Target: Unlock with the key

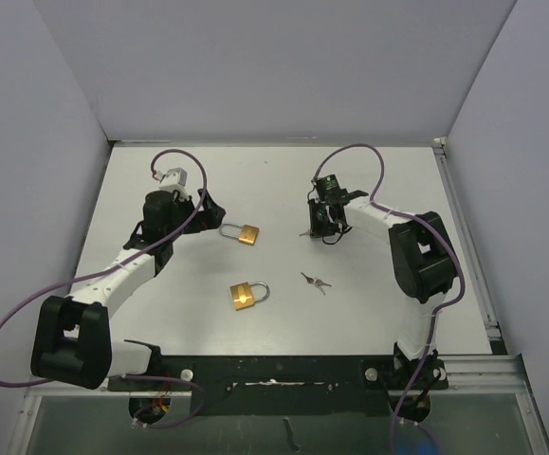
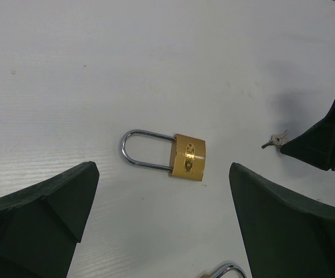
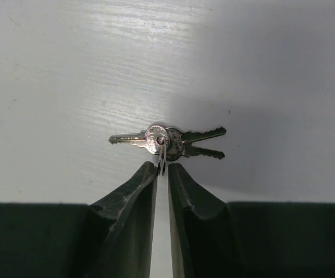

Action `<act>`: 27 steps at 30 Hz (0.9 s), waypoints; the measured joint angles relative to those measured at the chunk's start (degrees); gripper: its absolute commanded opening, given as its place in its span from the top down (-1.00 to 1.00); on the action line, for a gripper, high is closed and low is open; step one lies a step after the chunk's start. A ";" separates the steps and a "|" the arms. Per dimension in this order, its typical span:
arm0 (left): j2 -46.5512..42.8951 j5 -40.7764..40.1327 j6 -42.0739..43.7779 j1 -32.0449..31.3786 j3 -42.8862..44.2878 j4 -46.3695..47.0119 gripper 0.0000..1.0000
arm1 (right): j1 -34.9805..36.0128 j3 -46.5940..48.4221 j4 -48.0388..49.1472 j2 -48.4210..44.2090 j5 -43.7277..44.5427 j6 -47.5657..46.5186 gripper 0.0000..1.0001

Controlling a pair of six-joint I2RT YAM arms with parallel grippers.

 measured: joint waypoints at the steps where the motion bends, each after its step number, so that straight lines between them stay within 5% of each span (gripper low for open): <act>1: 0.02 0.04 0.00 0.00 0.00 0.00 -0.95 | 0.00 0.00 -0.07 0.00 0.17 -0.20 0.57; 27: 1.55 0.13 0.00 0.00 0.00 0.44 -0.95 | 0.00 4.61 -1.68 2.84 2.29 -2.34 0.52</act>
